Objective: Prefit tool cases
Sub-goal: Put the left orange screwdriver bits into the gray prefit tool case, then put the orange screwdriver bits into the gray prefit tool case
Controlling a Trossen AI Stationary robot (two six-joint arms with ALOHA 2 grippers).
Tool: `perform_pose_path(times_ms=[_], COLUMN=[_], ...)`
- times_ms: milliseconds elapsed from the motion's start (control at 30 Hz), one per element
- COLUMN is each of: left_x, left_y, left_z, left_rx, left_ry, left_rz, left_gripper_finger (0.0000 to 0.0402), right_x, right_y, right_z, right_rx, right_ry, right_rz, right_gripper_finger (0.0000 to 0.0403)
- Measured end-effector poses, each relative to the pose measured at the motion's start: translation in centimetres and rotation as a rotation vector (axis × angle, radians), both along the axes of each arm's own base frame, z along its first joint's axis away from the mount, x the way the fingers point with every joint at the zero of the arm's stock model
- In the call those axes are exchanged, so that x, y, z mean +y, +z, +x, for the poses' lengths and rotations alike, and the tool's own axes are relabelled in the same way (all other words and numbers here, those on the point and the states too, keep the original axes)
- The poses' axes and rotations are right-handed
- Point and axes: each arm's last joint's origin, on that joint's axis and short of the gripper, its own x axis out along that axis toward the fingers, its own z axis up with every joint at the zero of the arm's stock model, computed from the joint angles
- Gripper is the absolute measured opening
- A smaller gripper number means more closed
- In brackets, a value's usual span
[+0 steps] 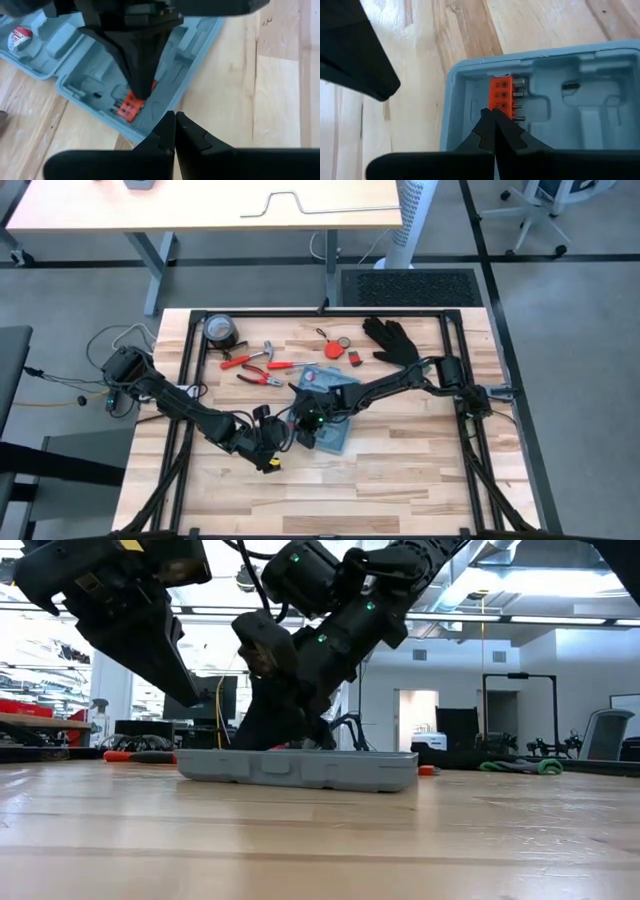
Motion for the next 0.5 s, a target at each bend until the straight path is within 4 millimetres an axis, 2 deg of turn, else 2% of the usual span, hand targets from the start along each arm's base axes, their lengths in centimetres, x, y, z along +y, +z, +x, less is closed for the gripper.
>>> perform_pose_path(times_ms=[100,167,267,367,500], left_x=[0.0,0.1,0.1,0.3,1.1], left_y=[-0.1,-0.1,-0.1,0.0,0.0], left_z=[-0.1,-0.1,-0.1,0.1,0.5], left_rx=[0.01,0.011,0.011,0.015,0.015], left_ry=[0.0,-0.002,-0.008,-0.026,-0.016], left_rz=[0.006,0.009,0.02,0.042,0.061], left_gripper_finger=[0.0,0.0,0.0,0.0,0.0], right_x=[0.0,0.1,0.2,0.5,0.5], right_y=[0.1,1.4,4.8,8.7,11.8], right_z=[0.0,-0.3,-1.1,-2.7,-5.5], right_rx=[-0.01,-0.023,-0.068,-0.08,0.001], right_ry=[0.003,0.007,0.01,0.014,0.036], right_rz=[0.004,0.002,-0.027,-0.099,-0.175], right_gripper_finger=[0.0,0.0,0.0,0.0,0.0])
